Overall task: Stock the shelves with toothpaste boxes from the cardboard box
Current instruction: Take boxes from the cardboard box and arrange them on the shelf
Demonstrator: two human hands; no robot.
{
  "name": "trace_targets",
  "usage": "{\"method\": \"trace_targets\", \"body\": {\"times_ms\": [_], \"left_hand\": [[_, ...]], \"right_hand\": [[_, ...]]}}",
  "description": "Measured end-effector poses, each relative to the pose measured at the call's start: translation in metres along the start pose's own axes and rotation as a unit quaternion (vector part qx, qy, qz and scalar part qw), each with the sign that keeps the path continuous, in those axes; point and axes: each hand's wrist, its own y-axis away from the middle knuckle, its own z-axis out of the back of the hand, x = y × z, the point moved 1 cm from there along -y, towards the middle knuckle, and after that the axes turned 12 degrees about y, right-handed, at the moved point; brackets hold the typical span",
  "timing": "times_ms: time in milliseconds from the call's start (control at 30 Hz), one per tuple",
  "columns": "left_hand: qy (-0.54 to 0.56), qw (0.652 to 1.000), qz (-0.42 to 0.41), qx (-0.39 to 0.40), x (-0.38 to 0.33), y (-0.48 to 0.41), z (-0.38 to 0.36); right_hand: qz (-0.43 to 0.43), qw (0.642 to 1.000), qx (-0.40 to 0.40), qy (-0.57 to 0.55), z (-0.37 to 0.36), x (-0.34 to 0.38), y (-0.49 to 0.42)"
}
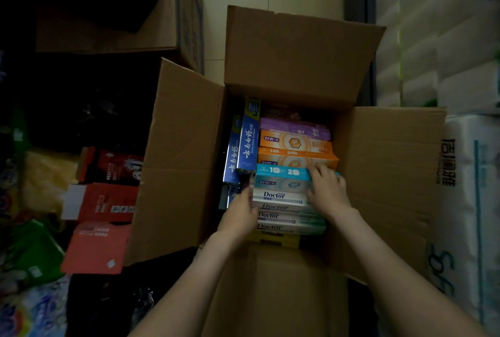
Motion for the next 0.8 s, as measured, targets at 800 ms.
{"method": "trace_targets", "body": {"times_ms": [800], "left_hand": [[0.52,0.822,0.166,-0.158,-0.016,-0.059,0.014]], "right_hand": [[0.042,0.981,-0.057,-0.179,-0.003,0.081,0.015]]}}
